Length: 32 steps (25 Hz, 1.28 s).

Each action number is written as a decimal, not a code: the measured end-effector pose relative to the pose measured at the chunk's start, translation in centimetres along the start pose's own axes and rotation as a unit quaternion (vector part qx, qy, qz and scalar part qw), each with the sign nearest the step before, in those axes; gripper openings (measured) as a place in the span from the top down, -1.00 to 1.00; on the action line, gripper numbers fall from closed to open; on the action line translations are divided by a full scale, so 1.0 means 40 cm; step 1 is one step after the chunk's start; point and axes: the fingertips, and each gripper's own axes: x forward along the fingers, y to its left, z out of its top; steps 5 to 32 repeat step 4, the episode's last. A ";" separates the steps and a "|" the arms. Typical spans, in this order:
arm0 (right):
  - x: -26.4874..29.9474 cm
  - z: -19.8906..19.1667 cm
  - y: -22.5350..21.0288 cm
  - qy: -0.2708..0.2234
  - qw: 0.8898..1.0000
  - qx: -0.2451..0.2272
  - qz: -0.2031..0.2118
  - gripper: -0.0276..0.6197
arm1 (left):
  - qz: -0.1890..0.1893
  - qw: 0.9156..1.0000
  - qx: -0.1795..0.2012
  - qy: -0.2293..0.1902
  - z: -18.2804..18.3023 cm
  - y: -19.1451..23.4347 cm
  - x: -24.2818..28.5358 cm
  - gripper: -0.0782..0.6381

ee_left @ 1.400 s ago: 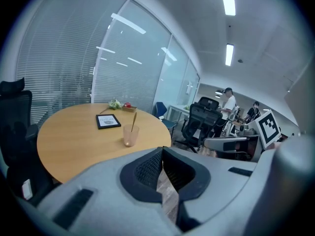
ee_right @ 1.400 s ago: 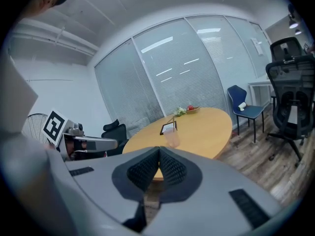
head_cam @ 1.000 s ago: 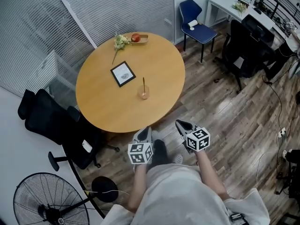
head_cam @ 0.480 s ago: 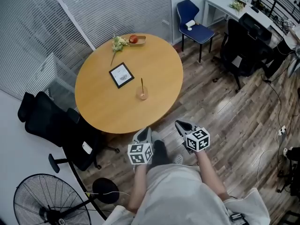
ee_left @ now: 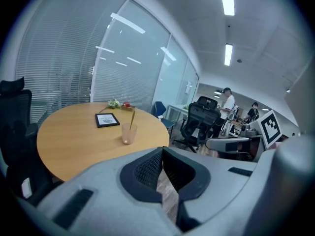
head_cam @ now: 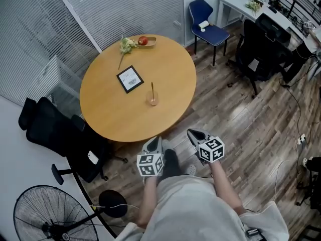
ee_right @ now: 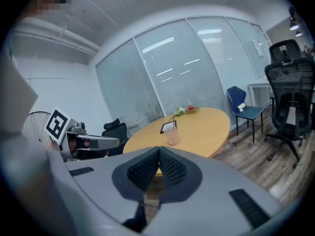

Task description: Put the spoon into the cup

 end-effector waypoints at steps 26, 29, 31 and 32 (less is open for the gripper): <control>0.003 -0.006 0.001 0.001 1.000 -0.001 0.000 0.92 | 0.000 1.000 0.002 0.000 -0.004 0.003 0.001 0.76; 0.003 -0.006 0.001 0.001 1.000 -0.001 0.000 0.92 | 0.000 1.000 0.002 0.000 -0.004 0.003 0.001 0.76; 0.003 -0.006 0.001 0.001 1.000 -0.001 0.000 0.92 | 0.000 1.000 0.002 0.000 -0.004 0.003 0.001 0.76; 0.003 -0.006 0.001 0.001 1.000 -0.001 0.000 0.92 | 0.000 1.000 0.002 0.000 -0.004 0.003 0.001 0.76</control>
